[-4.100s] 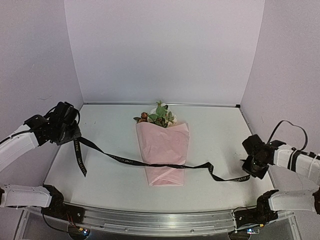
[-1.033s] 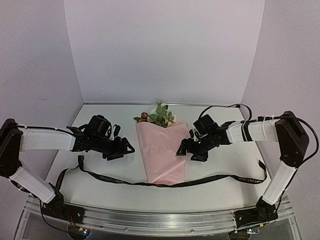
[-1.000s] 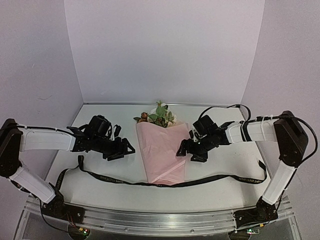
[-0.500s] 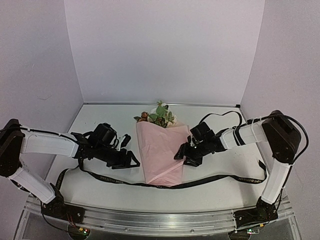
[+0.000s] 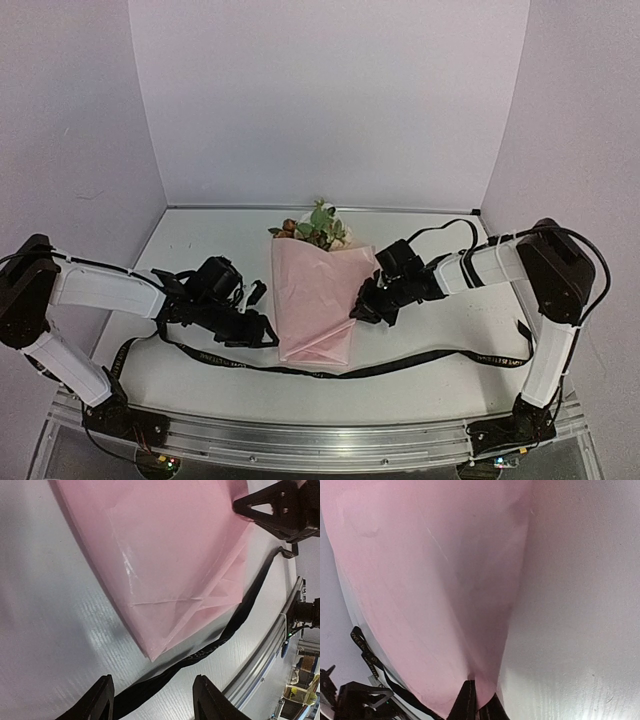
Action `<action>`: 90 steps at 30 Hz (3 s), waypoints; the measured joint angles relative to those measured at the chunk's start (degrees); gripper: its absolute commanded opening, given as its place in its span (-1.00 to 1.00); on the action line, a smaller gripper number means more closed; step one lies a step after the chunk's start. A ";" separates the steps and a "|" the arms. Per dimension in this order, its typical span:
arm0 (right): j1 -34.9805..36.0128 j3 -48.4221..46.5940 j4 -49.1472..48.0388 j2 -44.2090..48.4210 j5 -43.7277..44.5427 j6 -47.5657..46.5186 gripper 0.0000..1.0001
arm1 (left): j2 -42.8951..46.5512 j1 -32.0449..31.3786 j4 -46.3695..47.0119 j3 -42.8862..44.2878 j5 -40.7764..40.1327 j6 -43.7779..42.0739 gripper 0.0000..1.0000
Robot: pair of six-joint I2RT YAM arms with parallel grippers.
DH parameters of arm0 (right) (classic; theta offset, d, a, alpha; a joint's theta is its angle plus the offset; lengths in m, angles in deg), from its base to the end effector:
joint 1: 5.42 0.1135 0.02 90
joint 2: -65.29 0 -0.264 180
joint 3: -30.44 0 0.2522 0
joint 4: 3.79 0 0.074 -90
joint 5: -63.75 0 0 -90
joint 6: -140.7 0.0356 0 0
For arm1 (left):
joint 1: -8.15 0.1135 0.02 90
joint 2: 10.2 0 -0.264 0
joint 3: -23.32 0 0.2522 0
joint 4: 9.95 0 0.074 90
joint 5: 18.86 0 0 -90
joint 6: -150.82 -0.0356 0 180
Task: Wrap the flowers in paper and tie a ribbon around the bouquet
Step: Pick up the folded bouquet from the center of the board.
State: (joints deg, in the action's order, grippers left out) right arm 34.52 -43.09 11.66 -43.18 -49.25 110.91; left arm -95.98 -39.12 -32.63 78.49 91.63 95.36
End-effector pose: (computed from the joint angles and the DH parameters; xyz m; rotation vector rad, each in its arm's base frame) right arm 0.2812 0.2536 0.1372 0.2882 2.7678 1.1288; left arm 0.1821 -0.2155 0.1623 0.4642 2.6886 -0.9637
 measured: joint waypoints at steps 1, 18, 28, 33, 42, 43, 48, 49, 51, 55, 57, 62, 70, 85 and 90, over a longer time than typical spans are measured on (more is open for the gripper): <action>0.00 -0.53 0.40 0.00 0.04 0.50 -1.00 | 0.00 0.00 -0.75 0.08 -0.68 0.15 0.13; 0.00 -3.40 7.74 0.92 0.30 13.51 -1.00 | -4.45 0.22 -6.57 7.99 -5.12 4.29 0.17; 0.00 -3.55 8.80 2.90 0.01 21.11 -1.00 | -4.55 0.33 -7.26 7.99 -4.47 4.70 0.20; 0.00 -3.54 8.90 5.28 0.21 23.78 -1.00 | -4.52 0.35 -7.29 7.97 -4.15 4.72 0.21; 0.02 -1.44 8.51 7.59 0.83 28.31 -1.00 | -3.79 0.57 -7.57 7.70 -4.10 4.81 0.17; 0.02 -1.23 8.49 7.68 0.88 28.68 -1.00 | -3.55 0.60 -7.60 7.46 -4.04 4.84 0.16; 0.02 -0.86 8.09 7.87 1.07 30.79 -1.00 | -0.68 0.61 -7.34 4.46 -2.12 5.31 0.06; 0.02 -0.84 7.99 7.87 1.08 31.18 -1.00 | 0.11 0.58 -7.22 3.71 -1.49 5.49 0.04; 0.02 -0.80 7.70 7.87 1.11 31.77 -1.00 | 1.83 0.26 -7.06 2.25 -0.11 5.88 -0.01; 0.13 -0.53 6.31 7.87 1.35 33.41 -1.00 | 3.89 -1.35 -5.43 -0.22 2.47 6.02 -0.10; 0.24 -0.44 5.46 7.89 1.61 34.32 -1.00 | 3.95 -2.30 -4.20 -1.27 3.49 6.25 -0.16; 0.28 -0.08 3.67 7.87 2.43 36.42 -1.00 | 2.51 -3.80 -0.65 -3.05 5.25 6.78 -0.31; 0.32 1.84 1.54 8.31 3.31 39.12 -1.00 | -1.62 -3.85 2.55 -3.74 4.78 8.13 -0.57; 1.61 4.89 -2.37 10.84 5.39 44.03 -1.00 | -6.27 -3.85 2.79 -3.14 -0.14 10.07 -0.91; 2.22 5.78 -3.21 11.97 5.67 45.12 -1.00 | -7.09 -3.90 1.56 -1.54 -2.47 11.04 -0.91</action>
State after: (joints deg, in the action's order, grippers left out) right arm 36.74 -37.31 8.46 -31.21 -43.58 156.03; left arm -103.08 -43.02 -31.07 76.95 89.15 106.40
